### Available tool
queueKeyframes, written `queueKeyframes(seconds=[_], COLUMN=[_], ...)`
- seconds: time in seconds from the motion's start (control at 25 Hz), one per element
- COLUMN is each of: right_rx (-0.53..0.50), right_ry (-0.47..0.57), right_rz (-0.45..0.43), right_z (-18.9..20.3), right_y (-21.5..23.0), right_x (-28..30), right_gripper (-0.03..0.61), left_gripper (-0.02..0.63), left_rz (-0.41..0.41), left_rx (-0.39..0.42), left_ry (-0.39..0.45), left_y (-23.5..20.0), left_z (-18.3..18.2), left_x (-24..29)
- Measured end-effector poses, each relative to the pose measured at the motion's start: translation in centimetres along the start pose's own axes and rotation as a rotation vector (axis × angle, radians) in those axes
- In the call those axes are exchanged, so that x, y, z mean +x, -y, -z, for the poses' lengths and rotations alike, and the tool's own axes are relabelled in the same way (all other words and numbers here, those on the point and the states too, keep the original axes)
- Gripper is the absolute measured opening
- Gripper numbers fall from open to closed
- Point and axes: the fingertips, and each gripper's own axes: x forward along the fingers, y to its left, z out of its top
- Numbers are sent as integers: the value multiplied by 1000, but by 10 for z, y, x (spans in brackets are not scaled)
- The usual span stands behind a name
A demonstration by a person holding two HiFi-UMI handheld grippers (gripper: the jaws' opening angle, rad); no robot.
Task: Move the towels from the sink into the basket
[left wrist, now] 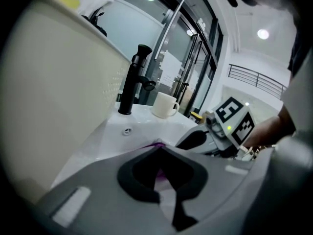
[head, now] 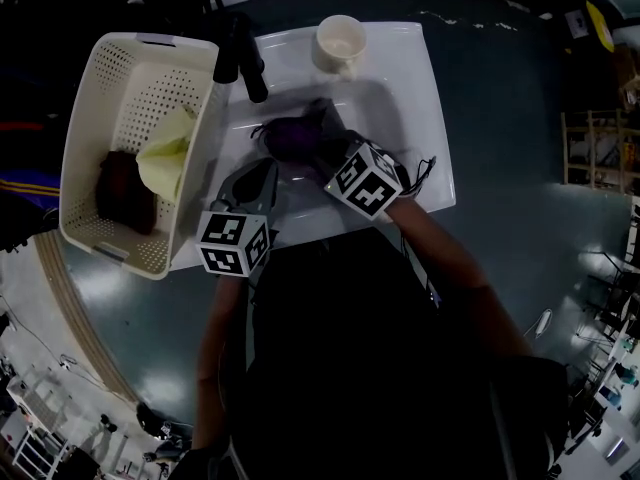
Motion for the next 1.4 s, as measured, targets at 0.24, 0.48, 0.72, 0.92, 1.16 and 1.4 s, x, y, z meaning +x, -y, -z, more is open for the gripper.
queueKeyframes(seconds=[0.24,0.48,0.72,0.92,1.16,1.4], right_rx=[-18,-35,-185,-212,-173,-123], right_ry=[29,69,99,43,28,-8], right_rz=[-22,-39,-75,-133,-153,-86], right_z=[-6,-16,-29,-19,-11,3], right_y=[-12,-18,-31,-41,-41,-14], right_x=[-12,-27,-34,-22,-17,-27], right_gripper=[44,44,45,55,160,160], left_gripper=[5,5,5,5,5,5], left_rz=[1,-5,-27,-47,-61,-49], left_rx=[7,15,5,-1,-8,-13], left_ry=[14,33,54,72,82,75], left_y=[3,7,-1,-6,-10,-9], left_z=[-4,-9,-12,-15,-16,-13], left_x=[-7,-16,-26,-34,-38,-34])
